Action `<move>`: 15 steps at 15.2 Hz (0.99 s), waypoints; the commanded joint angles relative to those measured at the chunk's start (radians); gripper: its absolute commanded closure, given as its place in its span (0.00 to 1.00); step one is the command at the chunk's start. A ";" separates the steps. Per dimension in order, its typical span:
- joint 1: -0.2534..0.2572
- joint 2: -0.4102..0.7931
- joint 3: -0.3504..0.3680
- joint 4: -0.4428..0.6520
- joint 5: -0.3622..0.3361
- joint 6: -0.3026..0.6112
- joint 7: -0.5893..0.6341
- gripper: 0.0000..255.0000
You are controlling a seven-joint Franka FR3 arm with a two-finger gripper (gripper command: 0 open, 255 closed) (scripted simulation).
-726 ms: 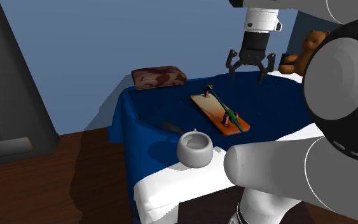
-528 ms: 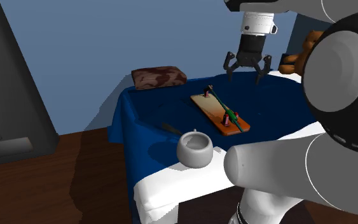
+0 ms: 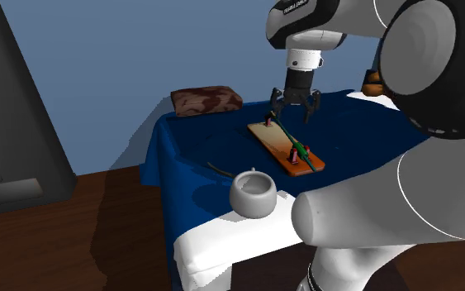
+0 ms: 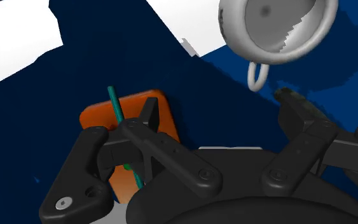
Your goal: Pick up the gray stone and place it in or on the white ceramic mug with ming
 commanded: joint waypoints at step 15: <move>0.143 0.483 0.110 0.099 -0.002 0.406 -0.235 0.00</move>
